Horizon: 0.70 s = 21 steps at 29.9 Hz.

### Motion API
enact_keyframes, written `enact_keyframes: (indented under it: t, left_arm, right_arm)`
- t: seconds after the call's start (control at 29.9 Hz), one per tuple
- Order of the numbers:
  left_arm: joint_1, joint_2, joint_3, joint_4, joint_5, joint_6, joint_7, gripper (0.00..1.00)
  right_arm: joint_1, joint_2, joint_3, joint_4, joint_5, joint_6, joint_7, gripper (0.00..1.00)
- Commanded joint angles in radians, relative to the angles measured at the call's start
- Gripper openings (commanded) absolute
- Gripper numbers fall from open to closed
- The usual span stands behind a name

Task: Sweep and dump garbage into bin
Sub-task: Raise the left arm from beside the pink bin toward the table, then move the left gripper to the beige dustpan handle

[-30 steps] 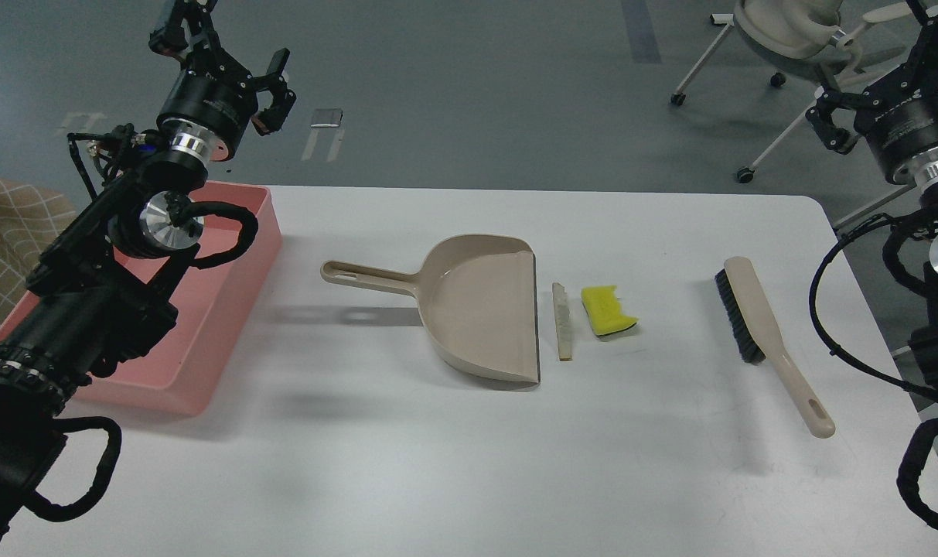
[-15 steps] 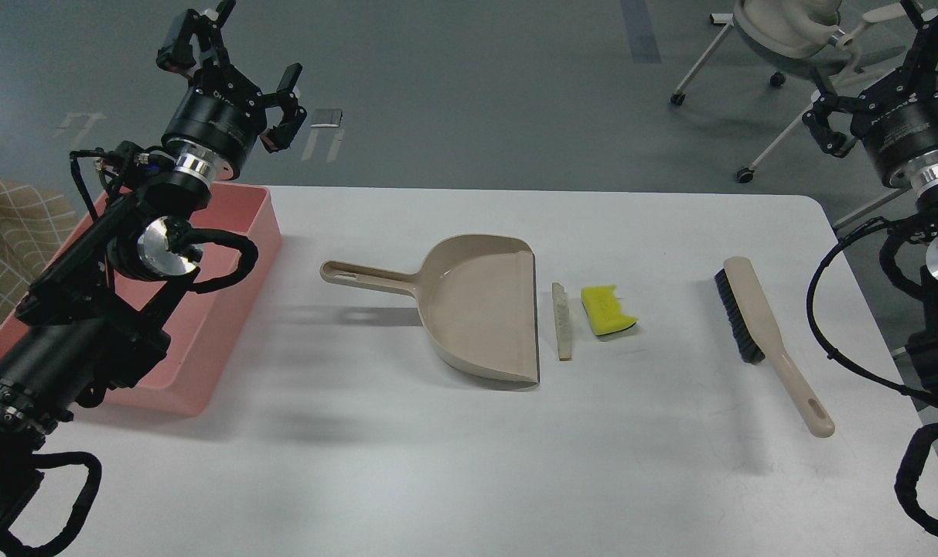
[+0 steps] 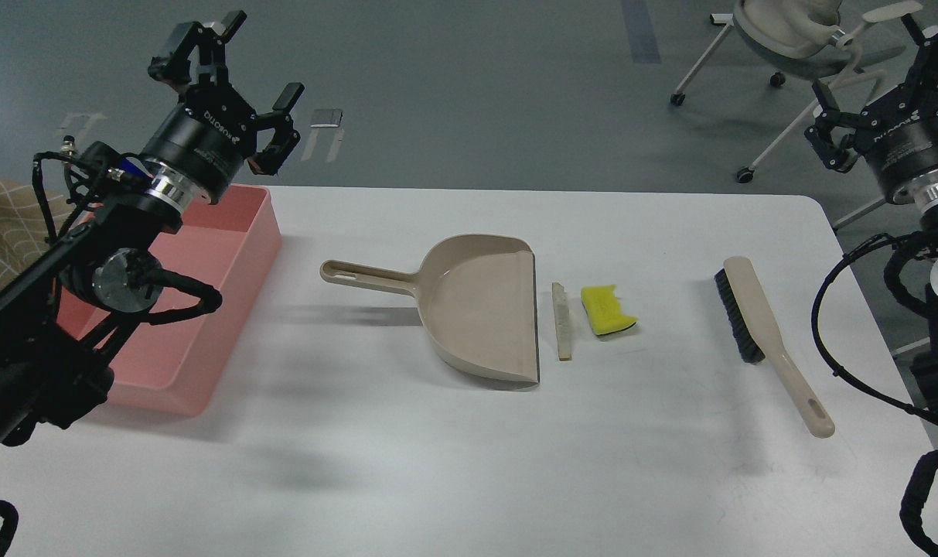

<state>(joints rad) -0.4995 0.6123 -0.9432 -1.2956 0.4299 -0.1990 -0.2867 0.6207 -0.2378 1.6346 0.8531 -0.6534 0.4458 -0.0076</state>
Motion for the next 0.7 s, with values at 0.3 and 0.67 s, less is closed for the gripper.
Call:
enact_keyframes:
  t: [0.3, 0.67]
  left_arm:
    - [0.024, 0.049, 0.142, -0.062, 0.450, 0.007, 0.004, 0.90]
    - [0.010, 0.038, 0.211, -0.060, 0.664, -0.011, 0.046, 0.90]
  right_arm:
    - [-0.067, -0.002, 0.010, 0.063, 0.000, -0.003, 0.000, 1.00]
    - [-0.093, -0.009, 0.025, 0.073, 0.000, -0.003, 0.000, 1.00]
